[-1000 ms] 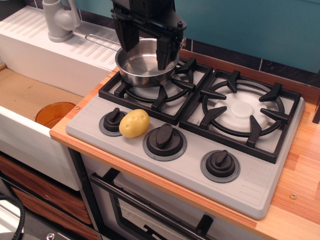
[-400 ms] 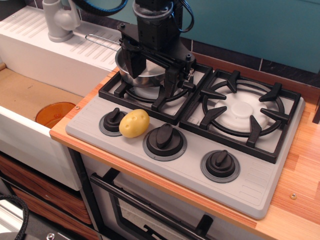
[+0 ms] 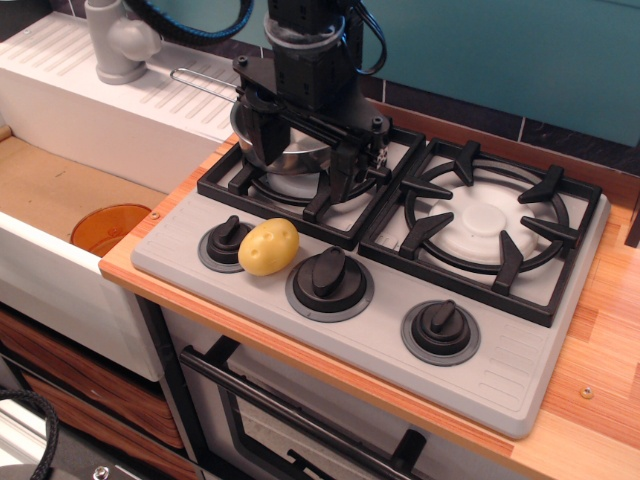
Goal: Put potato in pot or pan an put pot or pan on stove
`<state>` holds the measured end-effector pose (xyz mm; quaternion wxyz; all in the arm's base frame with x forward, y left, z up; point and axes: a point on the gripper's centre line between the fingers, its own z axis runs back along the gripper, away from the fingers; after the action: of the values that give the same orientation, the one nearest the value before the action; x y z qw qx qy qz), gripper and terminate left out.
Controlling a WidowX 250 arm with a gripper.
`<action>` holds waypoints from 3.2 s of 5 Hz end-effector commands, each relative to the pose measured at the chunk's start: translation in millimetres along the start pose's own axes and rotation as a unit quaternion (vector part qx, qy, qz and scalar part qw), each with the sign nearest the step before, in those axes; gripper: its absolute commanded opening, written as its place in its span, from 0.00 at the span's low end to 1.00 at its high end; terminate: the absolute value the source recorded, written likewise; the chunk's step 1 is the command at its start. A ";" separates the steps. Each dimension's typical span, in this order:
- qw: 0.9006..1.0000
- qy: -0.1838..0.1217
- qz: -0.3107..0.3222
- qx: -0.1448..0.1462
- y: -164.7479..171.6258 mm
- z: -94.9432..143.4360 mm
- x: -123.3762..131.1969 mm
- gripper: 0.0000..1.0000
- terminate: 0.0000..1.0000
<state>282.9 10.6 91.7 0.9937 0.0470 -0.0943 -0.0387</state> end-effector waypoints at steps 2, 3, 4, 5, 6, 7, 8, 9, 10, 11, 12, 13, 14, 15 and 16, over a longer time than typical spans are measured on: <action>1.000 -0.028 0.001 0.000 -0.1 13.3 7.6 1.00 0.00; 1.000 -0.029 0.004 0.000 -1.9 12.7 7.3 1.00 0.00; 1.000 -0.029 0.007 -0.002 -3.9 11.6 7.2 1.00 0.00; 0.999 -0.034 0.008 -0.004 -7.2 7.3 5.6 1.00 0.00; 0.999 -0.040 0.005 -0.002 -7.3 2.9 2.4 1.00 0.00; 0.999 -0.053 -0.005 -0.002 -4.1 -4.9 -0.7 1.00 0.00; 0.998 -0.063 -0.013 -0.002 2.2 -9.4 -4.7 1.00 0.00; 0.997 -0.072 -0.022 0.004 10.4 -13.4 -7.8 1.00 0.00; 0.997 -0.076 -0.029 0.001 18.2 -16.0 -10.5 1.00 0.00; 0.996 -0.082 -0.032 0.001 24.2 -22.2 -13.1 1.00 0.00; 0.996 -0.089 -0.031 -0.002 25.7 -31.8 -16.7 1.00 0.00; 0.995 -0.095 -0.029 -0.003 25.0 -40.1 -20.9 1.00 0.00; 0.995 -0.101 -0.026 -0.005 22.3 -47.5 -25.2 1.00 0.00; 0.995 -0.102 -0.025 -0.004 20.4 -50.3 -27.5 1.00 0.00; 0.994 -0.106 -0.023 -0.006 17.8 -54.1 -28.4 1.00 0.00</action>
<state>265.1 34.3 34.2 0.9779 0.0374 -0.1953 -0.0643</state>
